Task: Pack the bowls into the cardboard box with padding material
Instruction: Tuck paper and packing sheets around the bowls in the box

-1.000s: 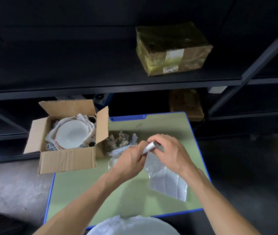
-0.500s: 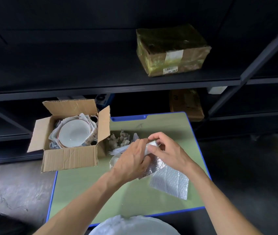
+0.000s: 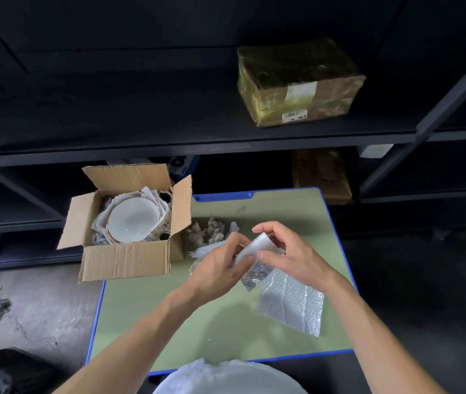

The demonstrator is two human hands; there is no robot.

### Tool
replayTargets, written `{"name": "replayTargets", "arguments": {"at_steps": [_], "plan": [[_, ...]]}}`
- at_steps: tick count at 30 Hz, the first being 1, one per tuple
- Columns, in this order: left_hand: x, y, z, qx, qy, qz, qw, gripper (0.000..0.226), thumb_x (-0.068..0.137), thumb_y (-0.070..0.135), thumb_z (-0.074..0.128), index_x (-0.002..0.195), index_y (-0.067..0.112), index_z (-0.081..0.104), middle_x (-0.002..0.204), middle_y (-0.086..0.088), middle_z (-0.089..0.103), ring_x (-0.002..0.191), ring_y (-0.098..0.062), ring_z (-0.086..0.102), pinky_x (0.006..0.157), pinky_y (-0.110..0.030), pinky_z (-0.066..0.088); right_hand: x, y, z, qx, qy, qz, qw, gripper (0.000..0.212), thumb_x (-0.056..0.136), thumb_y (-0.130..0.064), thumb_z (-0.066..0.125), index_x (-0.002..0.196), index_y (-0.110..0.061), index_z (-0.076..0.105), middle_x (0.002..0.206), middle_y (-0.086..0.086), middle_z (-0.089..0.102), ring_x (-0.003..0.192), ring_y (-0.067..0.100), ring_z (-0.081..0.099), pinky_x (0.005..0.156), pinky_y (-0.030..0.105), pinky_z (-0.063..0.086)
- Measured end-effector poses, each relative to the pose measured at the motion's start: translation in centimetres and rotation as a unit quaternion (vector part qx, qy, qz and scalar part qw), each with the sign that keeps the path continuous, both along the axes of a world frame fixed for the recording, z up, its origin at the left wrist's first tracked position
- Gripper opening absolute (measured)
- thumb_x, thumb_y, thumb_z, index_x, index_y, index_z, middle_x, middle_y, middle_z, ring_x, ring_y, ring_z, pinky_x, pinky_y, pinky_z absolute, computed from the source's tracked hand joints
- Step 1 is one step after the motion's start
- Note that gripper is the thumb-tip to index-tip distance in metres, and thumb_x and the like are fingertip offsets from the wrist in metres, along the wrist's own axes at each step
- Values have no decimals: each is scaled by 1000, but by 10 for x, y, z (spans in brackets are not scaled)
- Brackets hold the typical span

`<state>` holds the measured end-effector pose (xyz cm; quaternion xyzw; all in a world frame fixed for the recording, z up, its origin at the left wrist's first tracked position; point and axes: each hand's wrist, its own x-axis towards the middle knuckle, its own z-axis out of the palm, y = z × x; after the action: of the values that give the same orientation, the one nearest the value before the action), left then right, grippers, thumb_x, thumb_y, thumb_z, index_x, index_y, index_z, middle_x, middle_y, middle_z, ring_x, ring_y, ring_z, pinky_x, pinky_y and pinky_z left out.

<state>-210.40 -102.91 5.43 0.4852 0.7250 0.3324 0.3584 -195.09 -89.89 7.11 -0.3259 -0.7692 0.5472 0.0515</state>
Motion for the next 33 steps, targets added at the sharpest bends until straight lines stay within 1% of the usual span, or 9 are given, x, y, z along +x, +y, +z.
{"name": "replayTargets", "arguments": {"at_steps": [2, 6, 9, 14, 18, 22, 24, 28, 33], "plan": [[-1, 0, -1, 1, -1, 11, 1000, 19, 93, 41, 58, 100, 31, 44, 82, 7, 63, 69, -14, 55, 69, -42, 48, -4, -2, -1, -18, -8, 0, 1000, 28, 86, -38, 72, 112, -43, 61, 103, -9, 61, 97, 12, 62, 83, 29, 56], [-5, -1, -4, -23, -7, 12, 1000, 24, 86, 44, 61, 99, 35, 43, 82, 4, 65, 73, -19, 57, 72, -46, 50, -10, -1, -3, -15, 2, -20, 1000, 14, 87, -29, 72, 99, -30, 64, 85, 3, 67, 74, 24, 67, 63, 36, 60], [-6, -1, -4, -44, -6, -5, 999, 34, 90, 65, 48, 111, 39, 51, 84, 8, 65, 78, -13, 59, 75, -41, 51, -11, 0, -3, -30, 16, -16, 999, 14, 88, -24, 73, 98, -28, 65, 83, 1, 69, 76, 22, 67, 65, 33, 59], [-12, -1, -2, -45, -29, -16, 998, 21, 98, 50, 46, 113, 38, 55, 85, 14, 59, 74, -3, 53, 73, -36, 47, -9, 6, 0, 8, -3, 12, 1000, 24, 86, -16, 68, 101, -33, 62, 86, -6, 59, 80, 15, 58, 75, 30, 53], [-15, 0, 11, -24, -46, 24, 998, 11, 94, 37, 62, 99, 32, 54, 82, 6, 68, 69, -8, 62, 69, -39, 52, -12, 6, 10, -4, -10, 29, 1000, 29, 85, -33, 72, 109, -42, 60, 97, -4, 57, 86, 11, 59, 84, 33, 56], [-18, -4, 28, -11, -47, 33, 998, 30, 88, 49, 64, 97, 26, 47, 82, 3, 68, 71, -20, 60, 65, -41, 50, -30, 6, 28, 4, -9, 33, 999, 20, 82, -35, 77, 98, -33, 65, 91, 1, 68, 76, 17, 70, 73, 38, 60], [-22, -9, 34, 0, -52, 39, 998, 31, 89, 44, 65, 98, 24, 44, 81, 1, 67, 68, -22, 55, 61, -36, 45, -39, 6, 37, 29, -9, 52, 998, 14, 82, -31, 77, 91, -29, 66, 85, -3, 70, 72, 15, 70, 75, 42, 58], [-36, -22, 47, 40, -83, 58, 994, 27, 90, 34, 69, 98, 23, 46, 79, 1, 66, 59, -17, 53, 56, -31, 42, -56, 0, 49, 50, -14, 80, 995, 23, 76, -44, 77, 94, -35, 65, 88, 11, 68, 75, 26, 66, 76, 48, 56], [-68, -42, 50, 63, -56, 66, 994, 23, 89, 32, 71, 101, 30, 51, 85, 7, 68, 72, -17, 62, 63, -38, 48, -90, -15, 64, 66, -27, 100, 992, 14, 77, -25, 79, 86, -29, 69, 75, -2, 70, 70, 16, 67, 63, 30, 54]]}}
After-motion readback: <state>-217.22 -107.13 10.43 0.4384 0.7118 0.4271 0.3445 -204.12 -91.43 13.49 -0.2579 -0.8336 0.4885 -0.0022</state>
